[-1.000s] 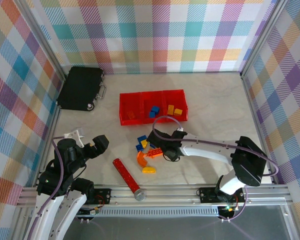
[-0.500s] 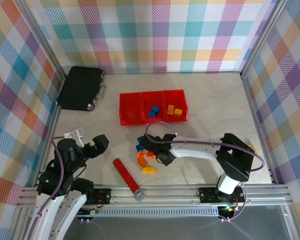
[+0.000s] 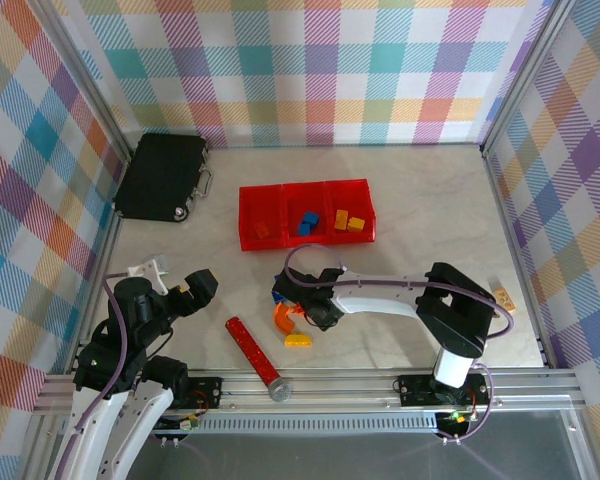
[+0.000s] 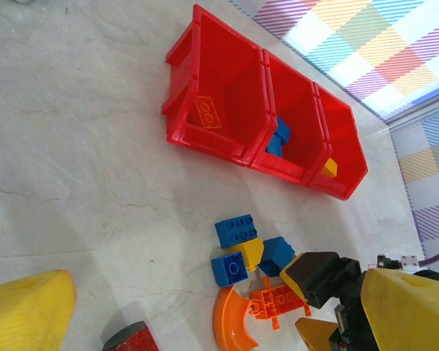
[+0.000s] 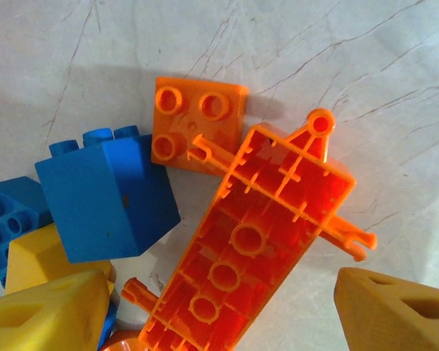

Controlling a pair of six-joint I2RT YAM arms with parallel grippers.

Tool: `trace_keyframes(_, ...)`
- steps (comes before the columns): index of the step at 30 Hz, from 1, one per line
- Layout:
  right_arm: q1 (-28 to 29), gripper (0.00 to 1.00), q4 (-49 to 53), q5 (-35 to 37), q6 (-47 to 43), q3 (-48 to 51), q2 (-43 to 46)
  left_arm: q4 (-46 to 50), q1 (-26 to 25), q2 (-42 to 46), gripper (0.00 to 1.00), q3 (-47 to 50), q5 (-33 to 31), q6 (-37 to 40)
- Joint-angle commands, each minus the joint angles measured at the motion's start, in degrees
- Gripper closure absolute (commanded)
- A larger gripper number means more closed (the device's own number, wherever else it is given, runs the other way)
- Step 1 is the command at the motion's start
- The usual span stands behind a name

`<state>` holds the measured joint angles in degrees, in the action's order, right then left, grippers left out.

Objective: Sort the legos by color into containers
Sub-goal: Pick up the lego from the bottom-center of the table.

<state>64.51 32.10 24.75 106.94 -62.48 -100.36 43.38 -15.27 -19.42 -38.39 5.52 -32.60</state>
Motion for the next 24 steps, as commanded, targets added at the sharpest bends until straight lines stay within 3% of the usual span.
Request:
trace_keyframes(1, -0.1, 0.21, -1.6, -1.6, -2.0, -1.1, -1.7, -0.7, -0.5, 0.7, 0.01, 0.4, 1.4, -0.2)
trace_keyframes(9, -0.5, 0.27, -3.3, -3.0, -3.4, -0.2, -3.4, -0.9, -0.5, 0.6, 0.00, 0.6, 1.4, -0.2)
trace_keyframes(24, -1.9, 0.39, -1.5, 2.4, -10.5, 0.9, -3.0, -0.9, -0.5, 0.5, 0.00, 0.5, 1.5, -0.1)
